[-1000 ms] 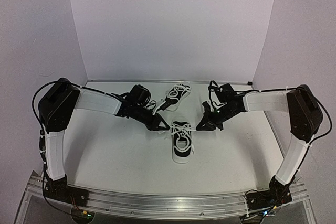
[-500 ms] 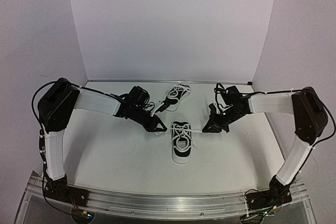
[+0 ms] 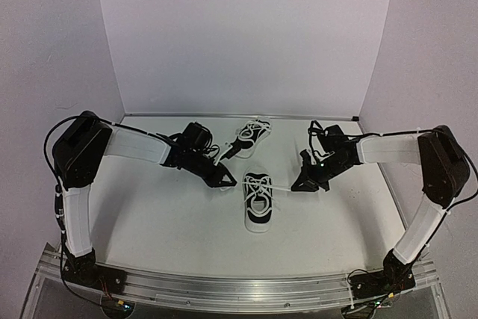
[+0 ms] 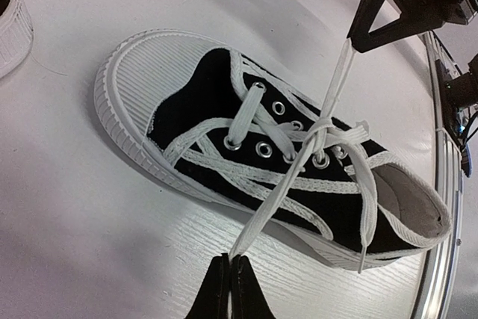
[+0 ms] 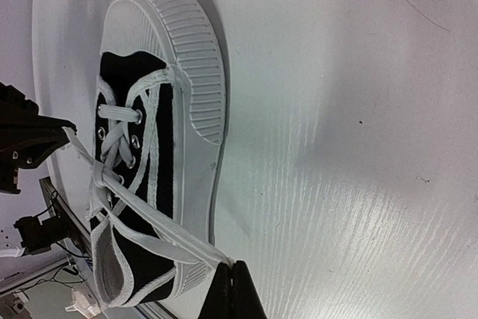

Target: Tie the shoes

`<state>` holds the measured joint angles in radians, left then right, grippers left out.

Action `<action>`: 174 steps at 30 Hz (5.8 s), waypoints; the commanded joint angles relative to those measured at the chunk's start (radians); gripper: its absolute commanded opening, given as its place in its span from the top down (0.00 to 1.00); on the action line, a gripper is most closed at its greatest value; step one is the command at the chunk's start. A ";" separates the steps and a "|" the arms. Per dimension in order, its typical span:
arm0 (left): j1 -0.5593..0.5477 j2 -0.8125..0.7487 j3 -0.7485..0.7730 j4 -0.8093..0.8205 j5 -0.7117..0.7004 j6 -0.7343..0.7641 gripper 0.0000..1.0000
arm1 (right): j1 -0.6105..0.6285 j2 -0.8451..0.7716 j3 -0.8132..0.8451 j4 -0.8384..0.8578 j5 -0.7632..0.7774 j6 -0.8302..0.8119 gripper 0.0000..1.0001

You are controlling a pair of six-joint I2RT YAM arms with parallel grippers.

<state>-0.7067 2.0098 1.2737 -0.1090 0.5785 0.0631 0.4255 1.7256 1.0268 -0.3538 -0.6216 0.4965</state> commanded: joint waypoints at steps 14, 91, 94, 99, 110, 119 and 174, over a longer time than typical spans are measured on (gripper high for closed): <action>0.030 -0.041 -0.030 -0.040 -0.092 0.012 1.00 | -0.038 -0.031 -0.056 -0.044 0.085 -0.039 1.00; -0.143 0.025 0.192 -0.313 -0.005 0.222 0.68 | 0.109 0.192 0.248 -0.040 -0.206 -0.097 0.63; -0.144 0.004 0.196 -0.312 0.000 0.229 0.83 | 0.111 0.198 0.247 -0.040 -0.195 -0.092 0.63; -0.148 -0.063 0.208 -0.318 0.006 0.232 1.00 | 0.112 0.202 0.241 -0.040 -0.173 -0.077 0.66; -0.173 -0.099 0.271 -0.341 0.020 0.225 1.00 | 0.110 0.201 0.252 -0.037 -0.150 -0.052 0.69; -0.248 -0.018 0.409 -0.373 0.027 0.227 1.00 | 0.092 0.176 0.234 -0.037 -0.155 -0.042 0.70; 0.024 0.096 0.292 -0.141 0.121 -0.046 0.38 | -0.007 0.246 0.142 0.127 -0.335 -0.058 0.53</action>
<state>-0.6807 2.0972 1.5181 -0.3254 0.6470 0.0486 0.4149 1.9489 1.1764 -0.2979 -0.9137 0.4185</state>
